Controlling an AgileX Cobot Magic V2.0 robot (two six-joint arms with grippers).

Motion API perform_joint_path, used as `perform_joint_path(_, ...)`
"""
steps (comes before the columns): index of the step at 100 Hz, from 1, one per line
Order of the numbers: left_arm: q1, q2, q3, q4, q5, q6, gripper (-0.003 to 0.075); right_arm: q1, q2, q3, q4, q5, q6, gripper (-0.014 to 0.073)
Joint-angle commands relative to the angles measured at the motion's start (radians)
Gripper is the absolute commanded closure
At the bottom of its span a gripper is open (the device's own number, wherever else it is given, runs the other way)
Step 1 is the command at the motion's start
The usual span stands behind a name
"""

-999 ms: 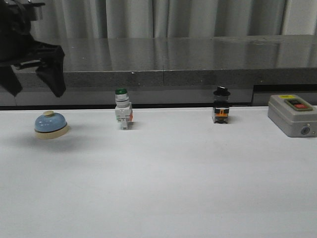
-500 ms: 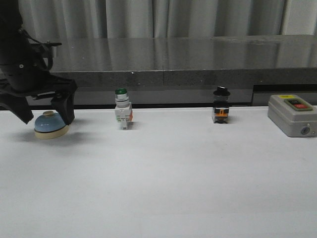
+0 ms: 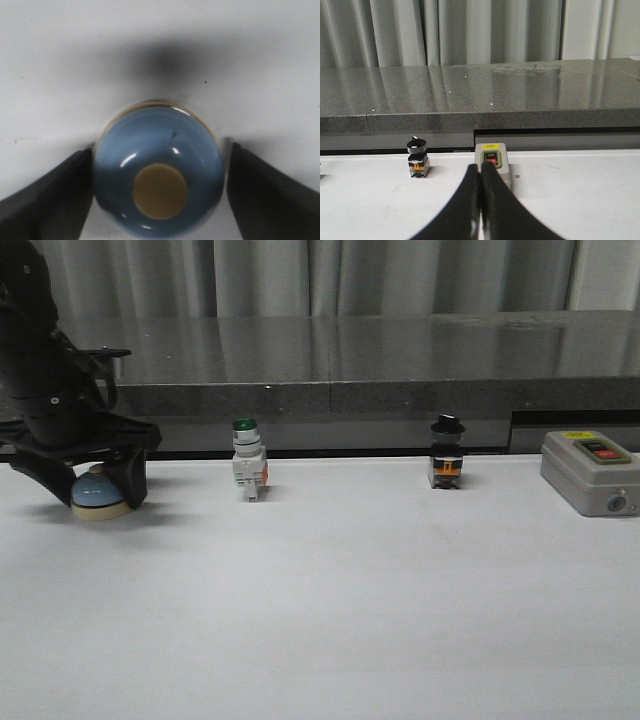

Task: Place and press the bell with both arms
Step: 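Close the left gripper on the bell and lift it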

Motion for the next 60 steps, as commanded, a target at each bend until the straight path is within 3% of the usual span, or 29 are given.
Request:
perform_joint_path(1, 0.0, -0.057, -0.032, -0.004, -0.04, -0.013, 0.0358, -0.004, -0.018, -0.015, -0.013, -0.08, -0.001, 0.0654)
perform_joint_path(15, 0.0, -0.058, -0.032, -0.004, -0.04, -0.013, 0.0477, -0.004, -0.018, -0.015, -0.013, -0.08, -0.001, 0.0654)
perform_joint_path(41, 0.0, -0.138, -0.03, -0.004, -0.003, -0.013, 0.0479, -0.004, -0.018, -0.015, -0.013, -0.08, -0.001, 0.0654)
perform_joint_path(60, -0.014, -0.258, 0.086, -0.042, -0.032, -0.013, 0.0479, -0.004, -0.018, -0.015, -0.013, -0.08, -0.001, 0.0654)
